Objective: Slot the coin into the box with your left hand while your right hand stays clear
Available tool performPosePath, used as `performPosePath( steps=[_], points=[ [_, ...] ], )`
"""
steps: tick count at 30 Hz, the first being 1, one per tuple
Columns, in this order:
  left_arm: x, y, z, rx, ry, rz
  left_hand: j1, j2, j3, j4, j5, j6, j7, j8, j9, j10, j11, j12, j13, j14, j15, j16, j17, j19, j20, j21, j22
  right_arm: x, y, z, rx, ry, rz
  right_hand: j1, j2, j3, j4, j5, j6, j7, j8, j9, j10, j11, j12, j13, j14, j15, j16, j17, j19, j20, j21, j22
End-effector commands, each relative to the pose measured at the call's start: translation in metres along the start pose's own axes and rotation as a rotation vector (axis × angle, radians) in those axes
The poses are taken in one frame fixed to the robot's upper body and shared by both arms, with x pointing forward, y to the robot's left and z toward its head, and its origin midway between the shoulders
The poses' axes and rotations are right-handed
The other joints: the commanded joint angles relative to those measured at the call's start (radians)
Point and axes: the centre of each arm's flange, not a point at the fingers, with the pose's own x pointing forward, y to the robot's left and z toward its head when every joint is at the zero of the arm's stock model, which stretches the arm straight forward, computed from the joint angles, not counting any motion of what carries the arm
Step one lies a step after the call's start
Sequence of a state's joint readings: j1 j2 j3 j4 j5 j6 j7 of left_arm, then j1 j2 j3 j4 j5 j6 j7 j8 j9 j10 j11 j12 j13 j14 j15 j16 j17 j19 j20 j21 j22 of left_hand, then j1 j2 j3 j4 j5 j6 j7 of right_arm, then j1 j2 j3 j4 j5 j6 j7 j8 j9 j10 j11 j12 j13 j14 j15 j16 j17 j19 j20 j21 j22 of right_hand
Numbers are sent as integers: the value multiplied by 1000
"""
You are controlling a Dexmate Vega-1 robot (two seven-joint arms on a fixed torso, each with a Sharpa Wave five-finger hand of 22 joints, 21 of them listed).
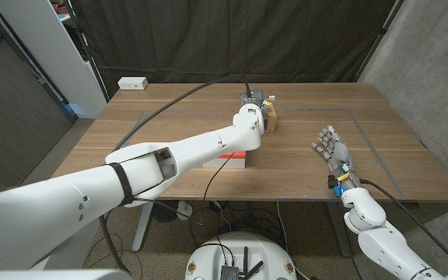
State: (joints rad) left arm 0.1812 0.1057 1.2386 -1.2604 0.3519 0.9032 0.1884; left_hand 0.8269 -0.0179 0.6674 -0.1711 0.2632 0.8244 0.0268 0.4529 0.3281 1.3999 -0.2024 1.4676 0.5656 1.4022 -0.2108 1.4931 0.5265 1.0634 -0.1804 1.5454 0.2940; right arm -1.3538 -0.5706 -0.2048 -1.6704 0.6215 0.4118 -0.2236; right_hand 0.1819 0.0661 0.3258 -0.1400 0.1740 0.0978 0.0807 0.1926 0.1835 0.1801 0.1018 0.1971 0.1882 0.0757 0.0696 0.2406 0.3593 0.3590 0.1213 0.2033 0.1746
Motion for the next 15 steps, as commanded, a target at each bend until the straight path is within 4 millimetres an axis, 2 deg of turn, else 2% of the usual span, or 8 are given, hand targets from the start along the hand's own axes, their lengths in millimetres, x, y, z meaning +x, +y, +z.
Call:
performPosePath(
  steps=[1,15],
  points=[
    [-2,1,-2,-3,-2,6,-16,-1,-7,3,2,-11,2,-6,-4,3,-3,2,5,4,1,8,10,12,-33,-4,1,0,0,-2,3,4,-5,8,0,6,-1,5,9,0,4,2,7,1,7,5,8,-2,4,2,8,0,4,5],
    [-9,10,-2,-25,-19,35,-48,0,-7,5,-2,-13,-2,-8,-14,2,-2,-5,0,-2,1,8,19,15,-33,-5,2,0,1,-1,4,-6,-6,8,0,6,-1,5,9,0,4,2,7,1,7,5,8,-2,4,2,8,0,4,5]
  ],
)
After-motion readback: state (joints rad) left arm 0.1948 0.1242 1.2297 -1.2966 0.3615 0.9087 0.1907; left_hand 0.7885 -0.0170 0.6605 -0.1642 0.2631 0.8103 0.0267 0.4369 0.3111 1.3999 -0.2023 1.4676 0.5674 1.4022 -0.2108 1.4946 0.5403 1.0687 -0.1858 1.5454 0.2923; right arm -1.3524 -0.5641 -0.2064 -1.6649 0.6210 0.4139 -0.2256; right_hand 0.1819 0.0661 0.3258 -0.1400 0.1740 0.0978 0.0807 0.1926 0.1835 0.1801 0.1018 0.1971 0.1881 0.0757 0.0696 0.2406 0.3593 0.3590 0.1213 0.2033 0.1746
